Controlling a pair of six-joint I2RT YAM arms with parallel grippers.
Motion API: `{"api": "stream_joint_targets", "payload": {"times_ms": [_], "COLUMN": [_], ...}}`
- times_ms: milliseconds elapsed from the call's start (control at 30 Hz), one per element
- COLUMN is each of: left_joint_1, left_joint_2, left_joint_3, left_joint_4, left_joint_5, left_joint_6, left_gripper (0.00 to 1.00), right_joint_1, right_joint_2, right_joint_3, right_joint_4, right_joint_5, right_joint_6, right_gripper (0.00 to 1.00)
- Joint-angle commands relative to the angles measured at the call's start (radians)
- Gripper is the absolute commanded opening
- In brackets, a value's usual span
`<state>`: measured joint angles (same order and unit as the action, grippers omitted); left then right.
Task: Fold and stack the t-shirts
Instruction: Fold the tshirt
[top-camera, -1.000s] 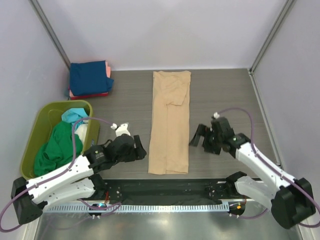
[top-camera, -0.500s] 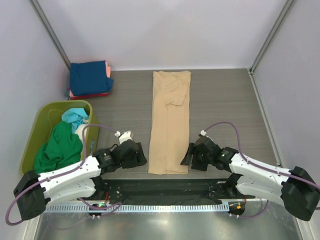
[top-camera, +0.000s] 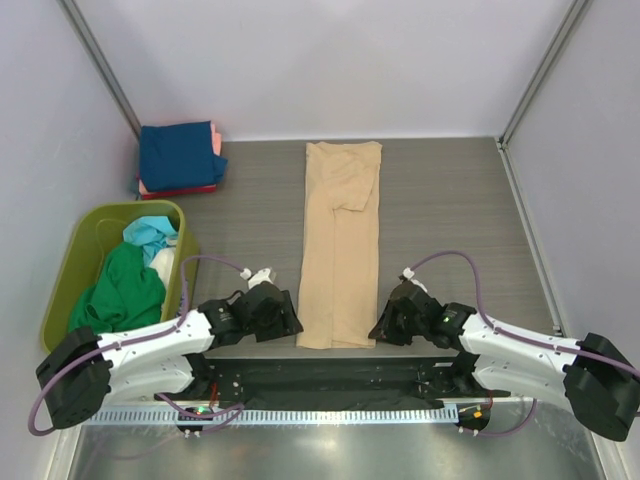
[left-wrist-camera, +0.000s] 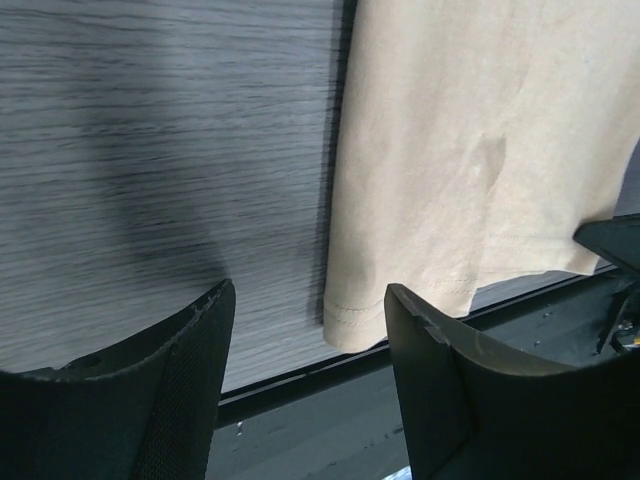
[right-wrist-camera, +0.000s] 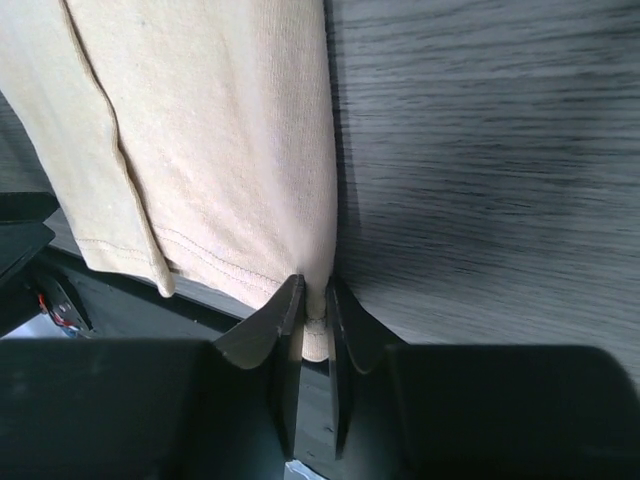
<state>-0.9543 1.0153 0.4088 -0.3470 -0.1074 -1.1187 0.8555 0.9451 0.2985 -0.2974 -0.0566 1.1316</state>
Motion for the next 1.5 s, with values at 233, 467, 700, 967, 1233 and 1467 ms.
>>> {"api": "stream_joint_targets", "payload": {"times_ms": [233,467,700,967,1233,1467], "left_joint_1": [-0.023,-0.044,-0.064,-0.132,-0.101,0.087], "left_joint_2": [0.046,0.054,0.059,-0.046,-0.055,0.106], "left_joint_3": [-0.027,-0.048,-0.03,0.12,0.373,0.542], "left_joint_4": [0.151,0.189,0.218,-0.045,-0.291,-0.291], "left_joint_5": [0.058,0.067,0.084,-0.001,-0.178,-0.106], "left_joint_6": [-0.02,-0.035,-0.03,-0.055,0.045,0.192], "left_gripper": [0.46,0.42,0.0,0.0,0.0,0.0], "right_joint_1": [0.01,0.008,0.01,0.04,0.03,-0.171], "right_joint_2": [-0.012,-0.039,-0.051,-0.199,-0.126,0.055], "right_joint_3": [-0.027,-0.044,-0.029,0.117,0.342,0.547], "right_joint_4": [-0.008,-0.012,-0.029,-0.282,-0.382,-0.379], "right_joint_5": [0.031,0.026,0.008,0.101,0.251,0.268], "right_joint_6": [0.0,0.013,0.014,0.014,-0.114,-0.311], "right_gripper": [0.08,0.03,0.01,0.01,0.01,0.01]}}
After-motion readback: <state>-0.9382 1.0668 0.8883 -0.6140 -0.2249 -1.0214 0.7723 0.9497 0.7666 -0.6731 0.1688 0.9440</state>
